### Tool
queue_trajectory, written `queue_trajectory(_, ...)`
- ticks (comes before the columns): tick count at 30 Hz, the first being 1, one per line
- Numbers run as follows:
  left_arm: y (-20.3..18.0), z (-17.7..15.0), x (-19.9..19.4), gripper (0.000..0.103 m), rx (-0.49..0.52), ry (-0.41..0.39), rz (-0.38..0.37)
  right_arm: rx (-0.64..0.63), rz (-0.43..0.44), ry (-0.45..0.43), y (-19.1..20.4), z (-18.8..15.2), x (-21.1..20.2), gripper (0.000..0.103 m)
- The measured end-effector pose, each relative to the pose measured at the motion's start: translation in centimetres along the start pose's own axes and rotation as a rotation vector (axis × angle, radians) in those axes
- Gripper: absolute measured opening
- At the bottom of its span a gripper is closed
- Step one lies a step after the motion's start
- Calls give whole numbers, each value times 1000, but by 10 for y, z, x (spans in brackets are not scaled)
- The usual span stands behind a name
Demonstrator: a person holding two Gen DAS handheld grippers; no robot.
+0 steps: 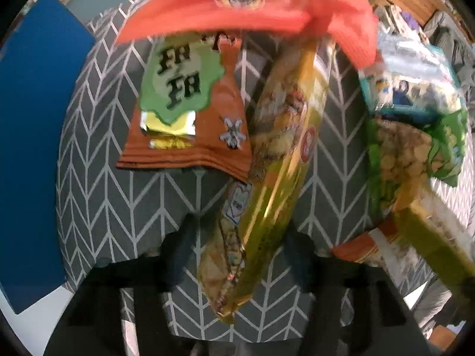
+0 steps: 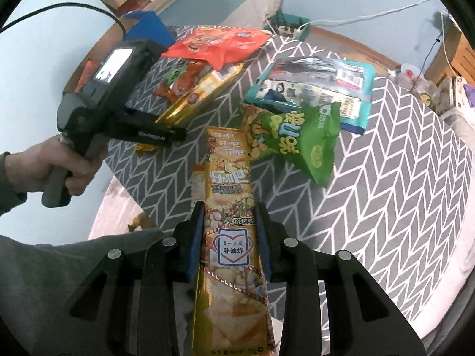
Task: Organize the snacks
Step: 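Grasp a gold wafer bar with the right tool while the left tool grasps another gold bar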
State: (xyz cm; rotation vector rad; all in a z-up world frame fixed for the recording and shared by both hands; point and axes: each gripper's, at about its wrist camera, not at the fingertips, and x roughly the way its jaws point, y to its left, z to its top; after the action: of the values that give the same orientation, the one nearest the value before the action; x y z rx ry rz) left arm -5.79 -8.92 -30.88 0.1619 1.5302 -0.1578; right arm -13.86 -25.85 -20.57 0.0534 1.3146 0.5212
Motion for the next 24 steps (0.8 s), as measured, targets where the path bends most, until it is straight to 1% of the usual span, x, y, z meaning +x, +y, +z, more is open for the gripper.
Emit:
queue_trajectory(1, -1, -1, -1, 44, 2, -13, -11, -1, -2, -2, 0, 0, 1, 31)
queue_trajectory(5, -9, -9, -6, 37, 32, -46, 5, -20, -19, 22, -4, -4, 17, 32)
queue_trajectory(6, -8, -17, -9, 35, 38, -49, 11, -29, -23, 37, -5, -5, 24, 32)
queue_trajectory(11, -8, -42, -11, 35, 24, -13, -12, -49, -18, 87, -7, -9, 46, 32)
queue_trajectory(14, -9, -57, -10, 35, 12, 9, -11, -41, -8, 107, -13, -9, 53, 39)
queue_trajectory(15, -9, -62, -9, 36, 6, 19, -12, -35, -3, 110, -15, -8, 54, 40)
queue_trajectory(16, -8, -70, -9, 42, 1, 22, -8, -28, 1, 114, -18, -7, 55, 40)
queue_trajectory(19, -12, -71, -7, 53, -11, 30, -22, -9, 28, 113, -25, -1, 56, 40)
queue_trajectory(20, -14, -69, -6, 55, -14, 28, -16, -5, 34, 113, -28, 1, 57, 40)
queue_trajectory(22, -18, -63, -5, 64, -13, 23, 0, -7, 36, 121, -29, 6, 60, 40)
queue_trajectory(24, -28, -41, -3, 68, -9, 15, 6, -15, 41, 129, -29, 9, 63, 42)
